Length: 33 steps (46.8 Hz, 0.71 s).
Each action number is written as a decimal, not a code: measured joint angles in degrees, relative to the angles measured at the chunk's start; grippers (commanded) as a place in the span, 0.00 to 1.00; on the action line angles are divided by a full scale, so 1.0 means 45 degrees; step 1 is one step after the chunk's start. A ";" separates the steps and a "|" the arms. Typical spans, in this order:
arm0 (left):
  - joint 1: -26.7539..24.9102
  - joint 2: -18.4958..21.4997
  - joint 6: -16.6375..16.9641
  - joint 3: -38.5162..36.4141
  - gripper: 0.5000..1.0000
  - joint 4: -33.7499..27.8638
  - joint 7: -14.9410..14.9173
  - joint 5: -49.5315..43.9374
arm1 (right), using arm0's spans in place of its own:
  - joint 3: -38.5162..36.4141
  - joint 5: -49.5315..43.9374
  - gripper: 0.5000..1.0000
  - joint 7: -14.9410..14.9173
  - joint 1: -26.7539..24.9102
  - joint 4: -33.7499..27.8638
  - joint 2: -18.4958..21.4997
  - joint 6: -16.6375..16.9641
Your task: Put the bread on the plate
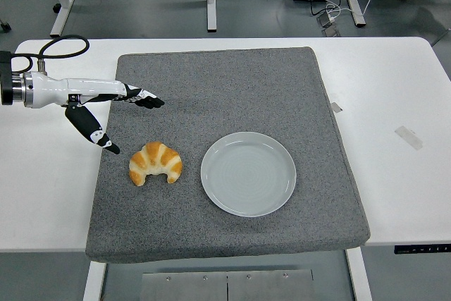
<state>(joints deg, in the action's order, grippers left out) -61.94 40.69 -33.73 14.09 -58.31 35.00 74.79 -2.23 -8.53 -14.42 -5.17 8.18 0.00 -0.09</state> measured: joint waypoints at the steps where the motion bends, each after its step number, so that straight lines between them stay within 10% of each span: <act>1: 0.0000 -0.0003 0.0000 -0.0001 0.90 -0.0091 0.0000 0.0190 | 0.0001 0.0000 1.00 0.0000 0.0005 0.0000 0.0000 0.0000; 33: -0.0024 -0.1111 0.1901 -0.1491 0.84 -0.0421 -0.0001 0.1482 | 0.0006 0.0000 1.00 0.0000 -0.0002 0.0000 0.0000 0.0000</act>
<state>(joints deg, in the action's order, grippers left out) -62.05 35.69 -25.17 7.38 -60.20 34.99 81.46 -2.20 -8.53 -14.41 -5.18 8.17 0.00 -0.09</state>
